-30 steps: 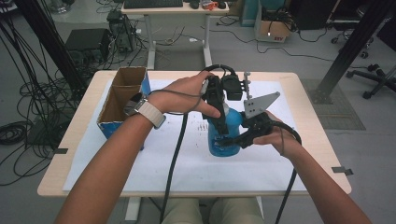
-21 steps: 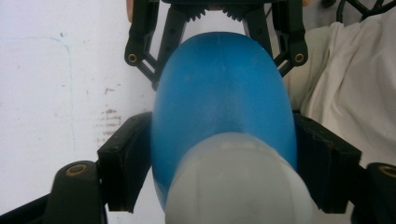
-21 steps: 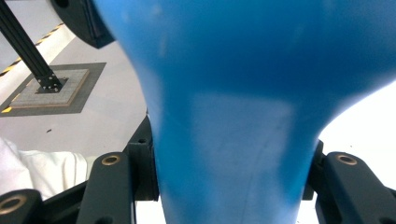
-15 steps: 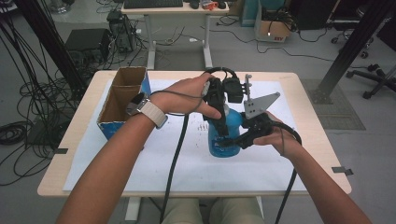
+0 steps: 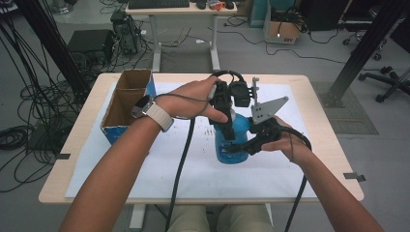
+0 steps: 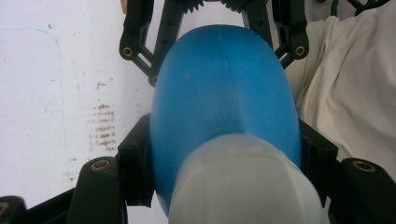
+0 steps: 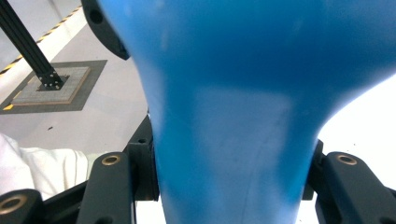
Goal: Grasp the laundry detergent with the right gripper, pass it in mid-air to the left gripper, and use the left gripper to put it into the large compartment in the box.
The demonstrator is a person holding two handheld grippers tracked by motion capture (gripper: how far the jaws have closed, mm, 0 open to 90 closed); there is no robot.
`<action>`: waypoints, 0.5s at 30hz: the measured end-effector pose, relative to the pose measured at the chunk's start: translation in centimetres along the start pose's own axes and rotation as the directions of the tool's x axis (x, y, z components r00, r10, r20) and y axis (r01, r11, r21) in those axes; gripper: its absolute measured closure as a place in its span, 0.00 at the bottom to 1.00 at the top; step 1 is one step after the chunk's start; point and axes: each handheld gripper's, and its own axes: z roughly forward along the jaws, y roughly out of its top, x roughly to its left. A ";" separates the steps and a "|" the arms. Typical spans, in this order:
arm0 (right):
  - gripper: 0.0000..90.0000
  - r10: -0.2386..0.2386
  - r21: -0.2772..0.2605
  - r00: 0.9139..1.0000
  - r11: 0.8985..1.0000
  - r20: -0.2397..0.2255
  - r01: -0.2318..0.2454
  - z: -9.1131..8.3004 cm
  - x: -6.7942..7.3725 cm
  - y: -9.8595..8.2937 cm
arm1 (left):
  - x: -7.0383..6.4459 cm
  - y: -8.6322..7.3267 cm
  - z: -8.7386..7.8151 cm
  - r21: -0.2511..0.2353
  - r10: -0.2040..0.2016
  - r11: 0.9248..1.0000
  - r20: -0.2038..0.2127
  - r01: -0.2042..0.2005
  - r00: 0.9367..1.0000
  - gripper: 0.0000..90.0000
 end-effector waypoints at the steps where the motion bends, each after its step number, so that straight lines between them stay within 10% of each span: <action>1: 0.48 -0.001 0.002 1.000 1.000 -0.001 0.001 0.0 0.0 0.0 | 0.0 0.0 0.0 0.002 -0.001 1.000 -0.001 0.001 1.000 0.42; 15: 0.48 0.011 -0.002 1.000 1.000 -0.002 -0.011 0.0 0.0 0.0 | 0.0 0.0 0.0 0.003 -0.004 1.000 -0.001 0.004 1.000 0.42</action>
